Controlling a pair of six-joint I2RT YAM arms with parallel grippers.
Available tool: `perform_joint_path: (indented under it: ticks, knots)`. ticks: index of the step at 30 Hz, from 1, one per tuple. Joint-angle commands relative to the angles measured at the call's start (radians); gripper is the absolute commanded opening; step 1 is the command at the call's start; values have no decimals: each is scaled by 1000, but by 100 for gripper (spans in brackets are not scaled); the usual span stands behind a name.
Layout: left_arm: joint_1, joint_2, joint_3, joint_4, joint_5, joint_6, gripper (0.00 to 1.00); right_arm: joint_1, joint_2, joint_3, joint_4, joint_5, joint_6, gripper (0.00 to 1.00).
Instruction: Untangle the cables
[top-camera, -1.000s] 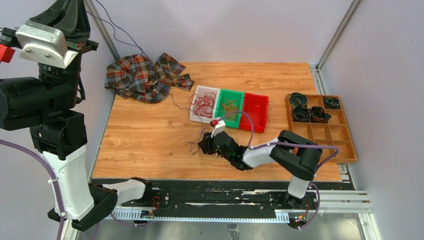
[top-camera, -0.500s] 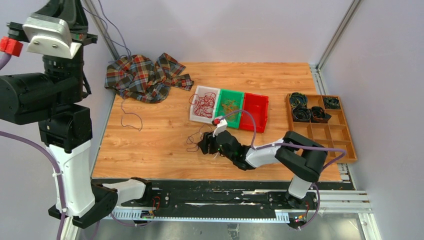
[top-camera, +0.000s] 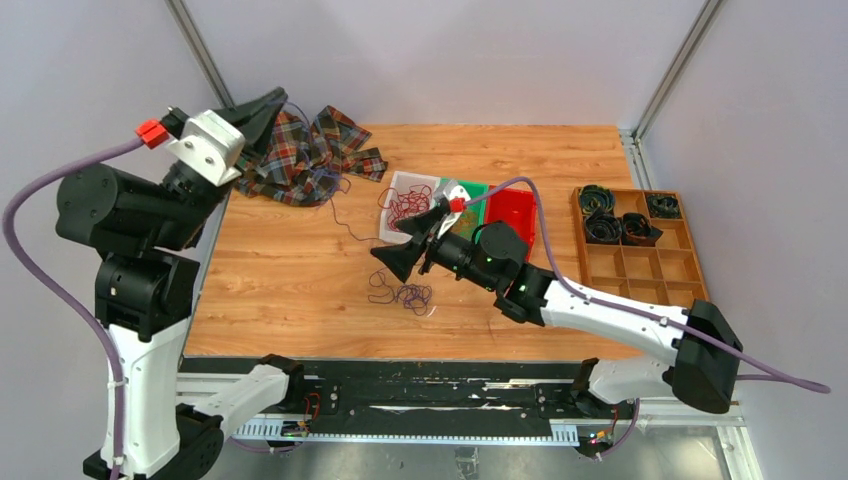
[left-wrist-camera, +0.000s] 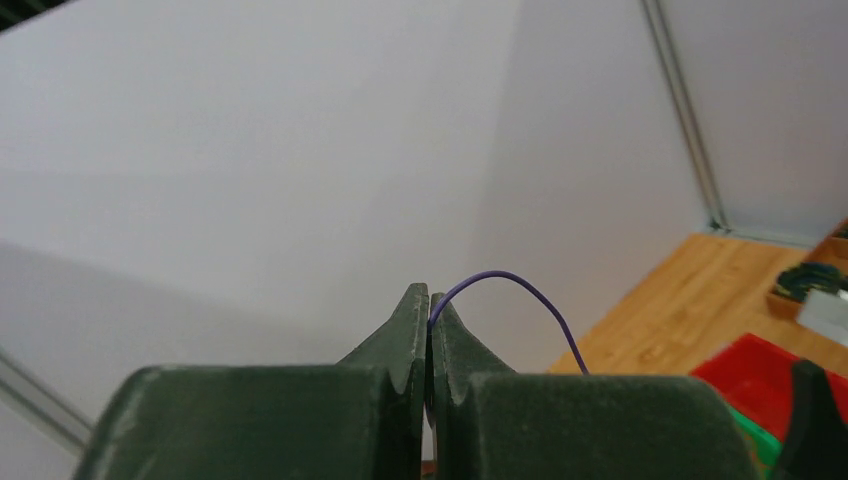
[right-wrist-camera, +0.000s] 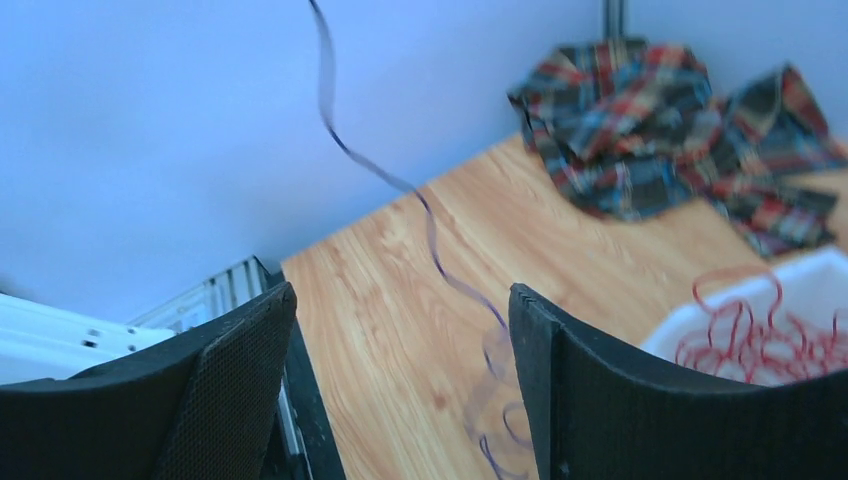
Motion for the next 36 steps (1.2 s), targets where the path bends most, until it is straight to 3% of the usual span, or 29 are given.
perform_joint_path:
  ticks: [1, 8, 10, 14, 17, 18, 21, 24, 27, 33, 36]
  knots:
    - [-4, -49, -80, -62, 107, -88, 1, -9, -23, 94, -46, -128, -86, 78]
    - [-4, -62, -140, -57, 146, -191, 0, -5, 91, 242, -59, -211, -84, 78]
    - [-4, -54, -138, -60, 152, -218, 1, -5, 122, 256, -41, -191, -74, 72]
    - [-4, -44, -132, -64, 154, -238, 0, -10, 152, 275, -38, -149, -44, 39]
    - [-4, -44, -148, -62, 154, -256, 0, -17, 131, 248, -13, -134, -29, 4]
    - [-4, -44, -160, -56, 155, -269, 1, -19, 116, 235, -10, -121, -27, 1]
    - [-9, -36, -187, -44, 165, -305, 0, -29, 80, 212, -8, -118, -25, 4]
    - [-30, -13, -175, -43, 153, -301, 1, -32, 45, 172, -27, -91, -39, 33]
    - [-61, 19, -142, -25, 128, -280, 1, -50, -10, 85, -24, -4, -26, 46]
    - [-179, 167, 33, -34, 97, -207, 1, -129, -76, -16, -21, 33, 35, 54]
    - [-222, 244, 130, -36, 83, -180, 0, -136, -112, -20, -98, 175, 12, 56]
